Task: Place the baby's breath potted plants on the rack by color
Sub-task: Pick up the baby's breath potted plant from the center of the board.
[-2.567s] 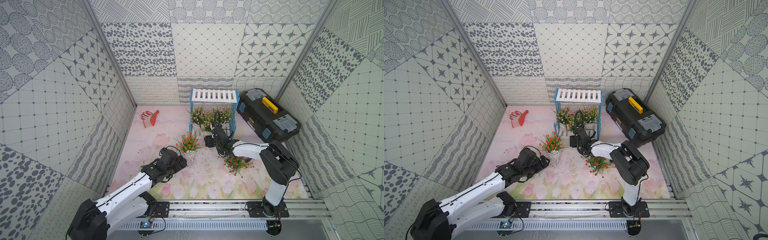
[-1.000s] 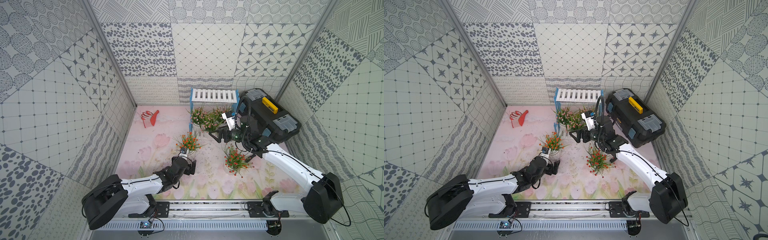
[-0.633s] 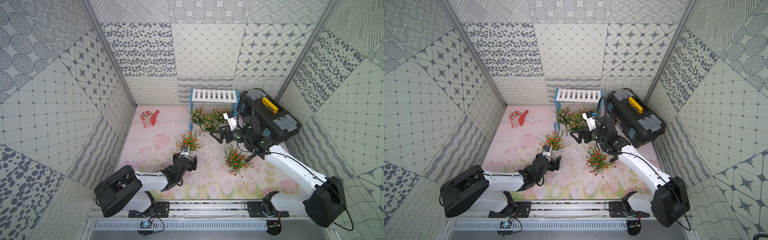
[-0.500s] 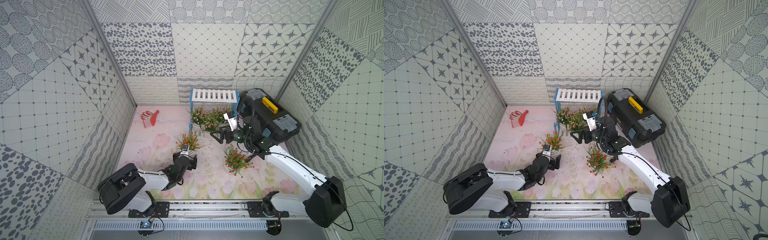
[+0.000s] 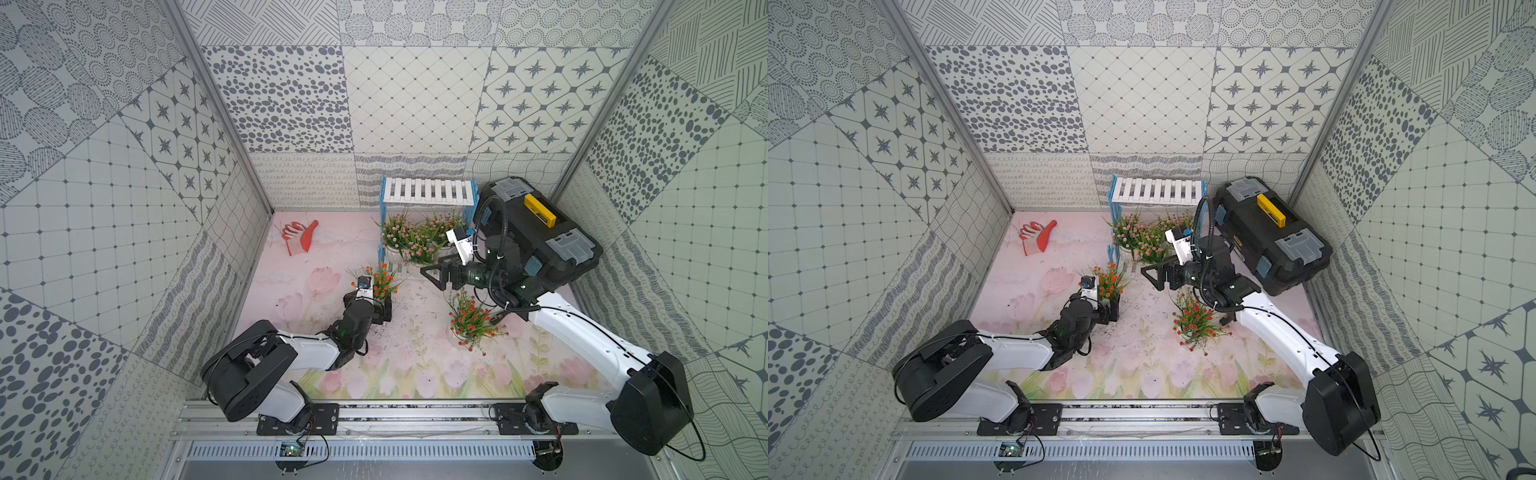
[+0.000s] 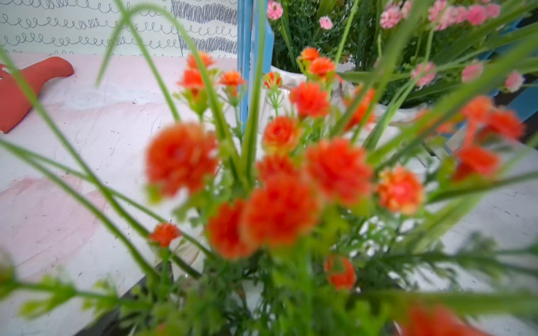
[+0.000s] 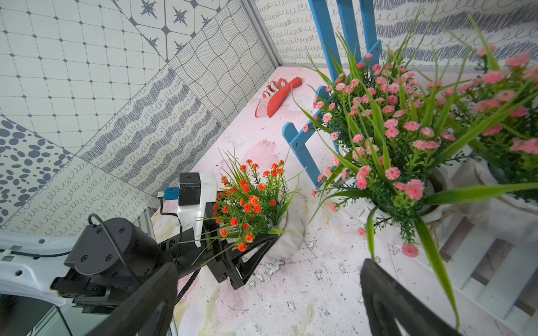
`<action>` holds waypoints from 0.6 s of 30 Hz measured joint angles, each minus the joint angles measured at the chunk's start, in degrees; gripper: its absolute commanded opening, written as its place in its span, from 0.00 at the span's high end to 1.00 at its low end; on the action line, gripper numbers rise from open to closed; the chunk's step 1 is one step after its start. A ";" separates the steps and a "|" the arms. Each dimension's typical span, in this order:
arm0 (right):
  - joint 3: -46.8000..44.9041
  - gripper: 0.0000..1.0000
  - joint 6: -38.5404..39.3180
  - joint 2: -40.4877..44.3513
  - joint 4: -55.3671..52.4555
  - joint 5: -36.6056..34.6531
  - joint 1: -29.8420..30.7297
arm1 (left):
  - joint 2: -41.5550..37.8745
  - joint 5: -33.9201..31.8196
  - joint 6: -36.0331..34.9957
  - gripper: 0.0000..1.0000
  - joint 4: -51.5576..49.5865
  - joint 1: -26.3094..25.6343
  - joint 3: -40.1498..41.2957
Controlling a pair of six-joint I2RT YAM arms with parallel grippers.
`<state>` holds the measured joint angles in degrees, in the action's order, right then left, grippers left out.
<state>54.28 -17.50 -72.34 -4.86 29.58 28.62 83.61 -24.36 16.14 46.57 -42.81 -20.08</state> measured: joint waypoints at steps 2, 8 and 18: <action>0.00 0.02 0.07 0.00 0.00 0.00 0.00 | 0.94 0.81 0.00 0.01 0.04 0.37 -0.87; -0.24 0.02 0.28 0.52 -0.02 -0.02 -0.04 | 3.85 2.14 0.28 0.01 0.63 0.90 -2.16; -1.81 0.02 0.46 1.88 0.83 -0.07 -0.11 | 5.27 1.55 1.44 0.12 1.01 1.27 -2.60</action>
<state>52.47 -17.04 -70.46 -4.03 29.52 28.51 88.88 -22.81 17.58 47.57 -41.54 -22.68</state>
